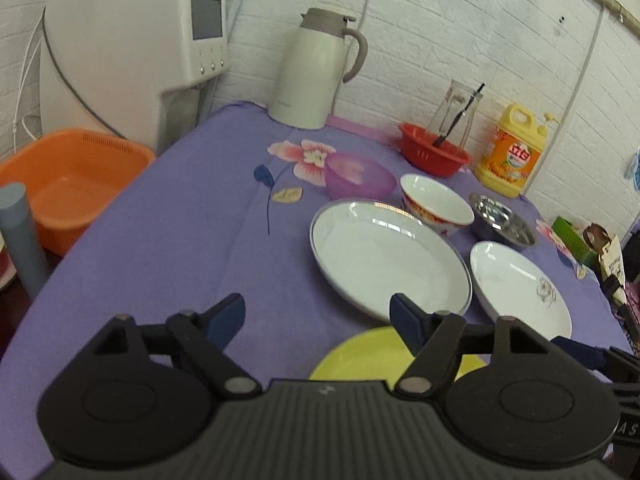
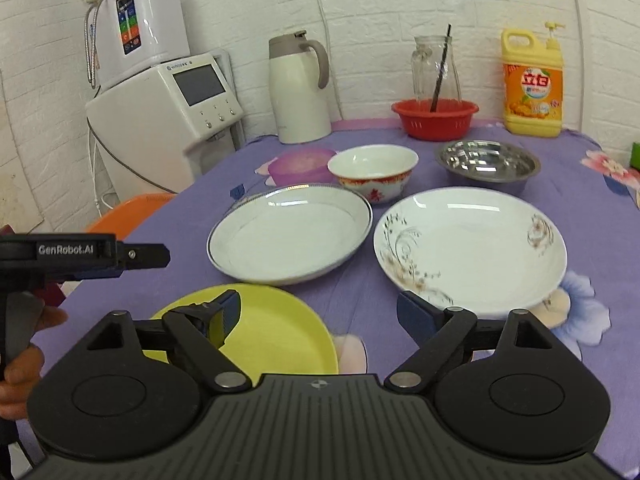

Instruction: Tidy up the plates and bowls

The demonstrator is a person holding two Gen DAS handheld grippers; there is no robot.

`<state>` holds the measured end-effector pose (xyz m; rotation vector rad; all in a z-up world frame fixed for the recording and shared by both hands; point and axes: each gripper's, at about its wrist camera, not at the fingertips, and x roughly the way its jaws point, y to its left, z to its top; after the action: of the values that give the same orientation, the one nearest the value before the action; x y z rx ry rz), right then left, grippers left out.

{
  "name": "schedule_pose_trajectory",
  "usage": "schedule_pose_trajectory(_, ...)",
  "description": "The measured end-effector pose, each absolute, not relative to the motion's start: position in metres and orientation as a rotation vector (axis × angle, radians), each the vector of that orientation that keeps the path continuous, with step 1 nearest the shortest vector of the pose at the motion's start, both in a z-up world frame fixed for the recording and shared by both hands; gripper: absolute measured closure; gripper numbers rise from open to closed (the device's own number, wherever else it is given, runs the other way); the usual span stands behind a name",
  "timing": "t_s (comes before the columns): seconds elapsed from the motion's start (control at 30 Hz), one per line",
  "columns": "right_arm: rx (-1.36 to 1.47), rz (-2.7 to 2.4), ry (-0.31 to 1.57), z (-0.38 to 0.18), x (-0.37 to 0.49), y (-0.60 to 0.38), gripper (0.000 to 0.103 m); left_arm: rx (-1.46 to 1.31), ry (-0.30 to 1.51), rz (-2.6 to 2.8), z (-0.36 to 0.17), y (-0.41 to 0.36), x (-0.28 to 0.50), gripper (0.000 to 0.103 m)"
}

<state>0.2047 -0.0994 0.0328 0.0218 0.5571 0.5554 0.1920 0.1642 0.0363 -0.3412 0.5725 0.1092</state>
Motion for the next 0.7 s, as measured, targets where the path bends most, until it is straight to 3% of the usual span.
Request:
schedule_pose_trajectory(0.17, -0.048, 0.592, 0.53, 0.039, 0.245, -0.079, 0.0, -0.386, 0.563, 0.14, 0.052, 0.176, 0.235, 0.03)
schedule_pose_trajectory(0.7, -0.115, 0.64, 0.703, 0.003, 0.353, -0.025, 0.0, -0.408, 0.664, 0.161, 0.017, 0.203, 0.264, 0.03)
